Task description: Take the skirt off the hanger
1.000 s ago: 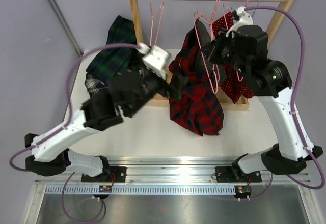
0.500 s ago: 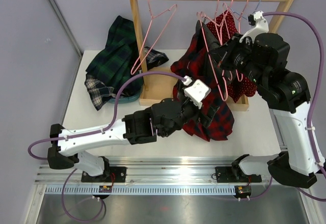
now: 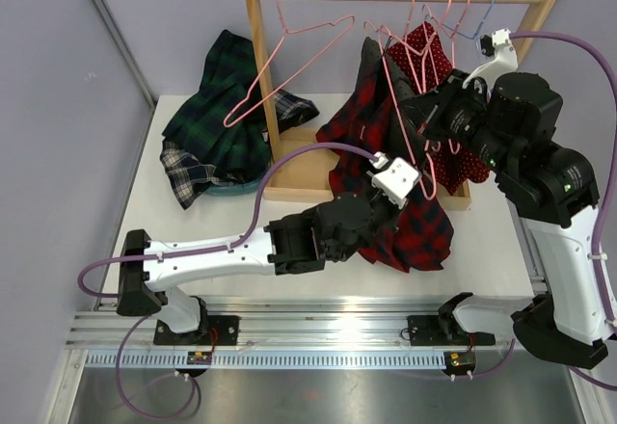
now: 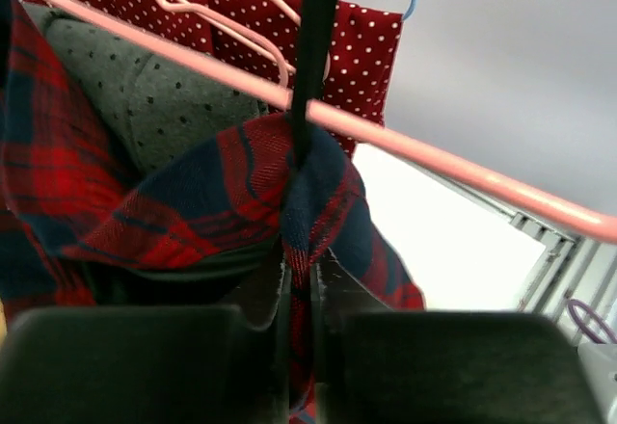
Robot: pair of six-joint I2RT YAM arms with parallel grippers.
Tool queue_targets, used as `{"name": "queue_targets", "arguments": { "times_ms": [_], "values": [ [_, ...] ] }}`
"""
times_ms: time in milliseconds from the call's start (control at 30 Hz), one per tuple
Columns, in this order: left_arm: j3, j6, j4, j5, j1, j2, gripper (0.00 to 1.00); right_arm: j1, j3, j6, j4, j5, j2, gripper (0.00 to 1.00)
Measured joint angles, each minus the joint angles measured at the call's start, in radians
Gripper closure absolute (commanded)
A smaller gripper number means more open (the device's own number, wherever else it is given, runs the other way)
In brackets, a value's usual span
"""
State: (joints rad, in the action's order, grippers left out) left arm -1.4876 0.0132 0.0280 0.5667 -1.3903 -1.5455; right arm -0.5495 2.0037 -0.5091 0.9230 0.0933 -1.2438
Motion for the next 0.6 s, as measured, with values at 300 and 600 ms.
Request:
{"name": "queue_targets", "arguments": {
  "times_ms": [300, 600],
  "values": [
    [-0.068, -0.054, -0.064, 0.012, -0.039, -0.016, 1.00, 0.000, -0.229, -0.002, -0.161, 0.036, 0.092, 1.00],
    [-0.238, -0.200, -0.237, -0.042, -0.190, -0.080, 1.00, -0.002, -0.317, 0.034, -0.288, 0.100, 0.079, 1.00]
  ]
}}
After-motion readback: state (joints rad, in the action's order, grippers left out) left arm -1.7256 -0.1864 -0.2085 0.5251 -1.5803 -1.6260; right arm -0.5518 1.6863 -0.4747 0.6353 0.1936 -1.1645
